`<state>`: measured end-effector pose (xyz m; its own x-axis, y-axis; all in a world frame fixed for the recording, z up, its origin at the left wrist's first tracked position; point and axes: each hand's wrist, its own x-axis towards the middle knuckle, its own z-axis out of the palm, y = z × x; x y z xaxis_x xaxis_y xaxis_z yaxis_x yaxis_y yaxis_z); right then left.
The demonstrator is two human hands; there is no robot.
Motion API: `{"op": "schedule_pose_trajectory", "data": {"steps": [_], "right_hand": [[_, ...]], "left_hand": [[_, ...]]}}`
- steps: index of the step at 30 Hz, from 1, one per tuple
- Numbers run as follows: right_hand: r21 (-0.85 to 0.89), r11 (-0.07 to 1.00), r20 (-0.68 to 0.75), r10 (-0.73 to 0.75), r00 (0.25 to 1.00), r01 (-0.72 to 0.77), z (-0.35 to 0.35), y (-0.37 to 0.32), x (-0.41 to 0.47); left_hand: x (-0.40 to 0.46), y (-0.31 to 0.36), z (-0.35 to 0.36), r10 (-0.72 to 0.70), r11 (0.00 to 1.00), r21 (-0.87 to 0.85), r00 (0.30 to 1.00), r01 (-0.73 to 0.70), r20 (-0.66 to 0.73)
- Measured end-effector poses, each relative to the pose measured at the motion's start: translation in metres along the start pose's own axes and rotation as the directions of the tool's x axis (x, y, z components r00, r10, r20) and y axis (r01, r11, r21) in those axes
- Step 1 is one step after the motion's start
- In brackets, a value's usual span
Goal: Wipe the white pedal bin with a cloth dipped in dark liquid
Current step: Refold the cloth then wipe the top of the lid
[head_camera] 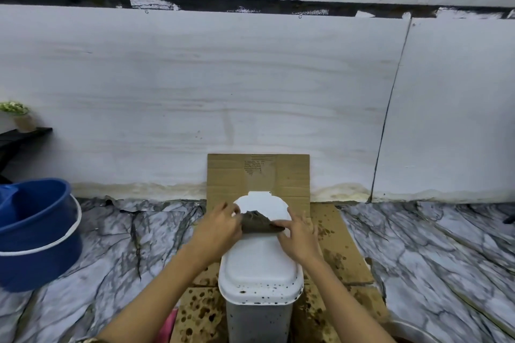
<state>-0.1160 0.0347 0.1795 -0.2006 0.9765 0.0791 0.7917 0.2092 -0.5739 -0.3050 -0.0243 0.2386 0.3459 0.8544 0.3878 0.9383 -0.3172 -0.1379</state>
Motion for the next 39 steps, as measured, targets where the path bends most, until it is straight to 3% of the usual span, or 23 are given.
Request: {"op": "schedule_pose_trajectory", "data": {"steps": [5, 9, 13, 17, 26, 29, 31, 35, 39], "right_hand": [[0.214, 0.971, -0.014, -0.103, 0.995, 0.104, -0.032, -0.029, -0.005], [0.379, 0.91, -0.151, -0.118, 0.981, 0.168, -0.056, -0.043, -0.003], [0.622, 0.773, -0.131, -0.059, 0.99, 0.128, -0.084, -0.046, -0.002], [0.678, 0.729, -0.162, 0.029, 0.986, 0.09, -0.098, -0.051, 0.01], [0.758, 0.632, -0.218, 0.013, 0.976, 0.161, -0.115, -0.052, 0.016], [0.818, 0.56, -0.185, 0.048, 0.982, 0.127, -0.112, -0.052, 0.017], [0.813, 0.576, -0.159, 0.082, 0.984, 0.083, -0.108, -0.053, 0.017], [0.777, 0.63, -0.083, 0.078, 0.994, 0.016, -0.103, -0.054, 0.018], [0.688, 0.722, -0.036, 0.135, 0.99, -0.073, -0.101, -0.05, 0.019]], "left_hand": [[0.029, -0.016, -0.043, -0.275, 0.868, -0.452, 0.957, 0.207, -0.09], [0.034, -0.034, -0.061, -0.334, 0.755, -0.618, 0.939, 0.22, -0.075], [0.029, -0.05, -0.057, -0.398, 0.623, -0.727, 0.917, 0.288, 0.023], [0.039, -0.045, -0.05, -0.366, 0.686, -0.645, 0.926, 0.336, 0.094], [0.059, -0.047, -0.056, -0.435, 0.524, -0.803, 0.9, 0.285, 0.036], [0.054, -0.043, -0.049, -0.425, 0.548, -0.784, 0.904, 0.291, 0.039], [0.053, -0.041, -0.045, -0.428, 0.566, -0.761, 0.902, 0.317, 0.058], [0.054, -0.046, -0.044, -0.446, 0.529, -0.727, 0.872, 0.437, 0.201], [0.055, -0.047, -0.052, -0.342, 0.508, -0.672, 0.842, 0.539, 0.417]]}}
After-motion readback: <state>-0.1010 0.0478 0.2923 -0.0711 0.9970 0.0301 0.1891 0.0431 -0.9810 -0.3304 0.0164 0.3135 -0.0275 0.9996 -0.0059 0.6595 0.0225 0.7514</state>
